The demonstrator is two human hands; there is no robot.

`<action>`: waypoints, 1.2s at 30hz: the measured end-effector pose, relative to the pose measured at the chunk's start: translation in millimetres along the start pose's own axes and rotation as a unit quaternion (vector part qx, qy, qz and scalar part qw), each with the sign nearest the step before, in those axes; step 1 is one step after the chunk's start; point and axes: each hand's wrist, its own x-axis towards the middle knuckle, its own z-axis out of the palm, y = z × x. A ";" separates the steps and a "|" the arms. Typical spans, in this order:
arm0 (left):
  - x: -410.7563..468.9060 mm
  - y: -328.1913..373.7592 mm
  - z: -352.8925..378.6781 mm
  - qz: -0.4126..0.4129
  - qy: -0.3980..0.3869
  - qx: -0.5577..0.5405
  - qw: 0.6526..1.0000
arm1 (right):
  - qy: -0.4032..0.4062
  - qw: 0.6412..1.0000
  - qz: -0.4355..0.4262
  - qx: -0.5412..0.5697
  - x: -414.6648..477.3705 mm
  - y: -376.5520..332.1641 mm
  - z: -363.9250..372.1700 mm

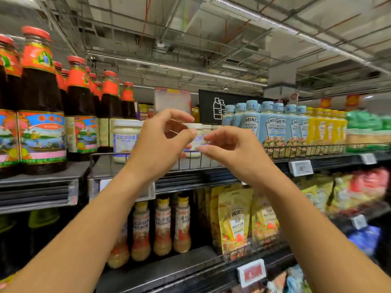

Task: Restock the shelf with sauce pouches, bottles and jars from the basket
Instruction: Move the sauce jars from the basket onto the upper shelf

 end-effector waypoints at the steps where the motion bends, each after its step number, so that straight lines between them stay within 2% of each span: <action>1: -3.5 -1.6 11.1 -0.004 -0.012 -0.023 1.000 | 0.011 1.000 0.006 0.007 -9.6 2.7 -6.8; 10: -37.3 -16.3 138.8 -0.049 -0.127 -0.163 0.977 | 0.104 0.991 0.079 -0.015 -100.3 43.7 -82.6; 17: -72.7 -28.8 262.5 -0.137 -0.215 -0.256 0.932 | 0.184 0.968 0.165 -0.042 -181.3 73.2 -162.2; 28: -149.7 -10.5 455.3 -0.235 -0.338 -0.343 0.844 | 0.323 0.899 0.282 -0.086 -312.0 104.8 -286.4; 36: -200.0 4.3 547.5 -0.261 -0.389 -0.355 0.809 | 0.384 0.845 0.355 -0.114 -393.4 120.7 -349.0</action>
